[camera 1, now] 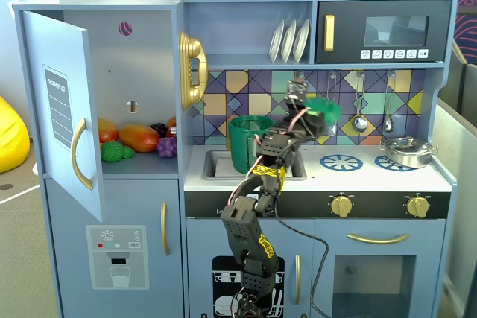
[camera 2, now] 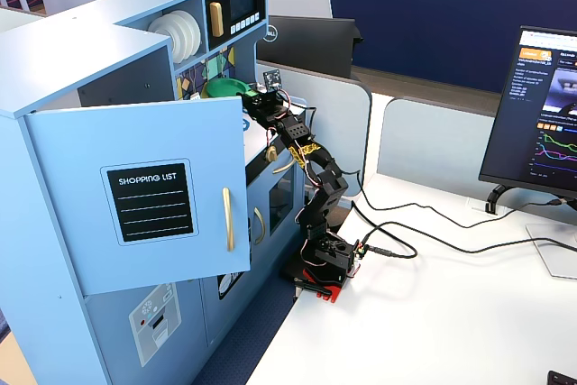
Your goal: Pick up the lid from the counter and put it on the green recipient
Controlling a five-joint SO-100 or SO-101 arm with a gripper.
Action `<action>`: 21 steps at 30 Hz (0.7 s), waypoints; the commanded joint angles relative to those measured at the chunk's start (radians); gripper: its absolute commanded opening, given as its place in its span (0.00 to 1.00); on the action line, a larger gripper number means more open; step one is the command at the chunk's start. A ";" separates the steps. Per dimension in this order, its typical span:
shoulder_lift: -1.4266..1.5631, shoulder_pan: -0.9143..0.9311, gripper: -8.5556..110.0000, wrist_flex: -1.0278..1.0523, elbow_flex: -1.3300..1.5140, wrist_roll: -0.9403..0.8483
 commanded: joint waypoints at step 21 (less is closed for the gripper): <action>0.009 -0.348 0.07 0.150 -0.178 -0.060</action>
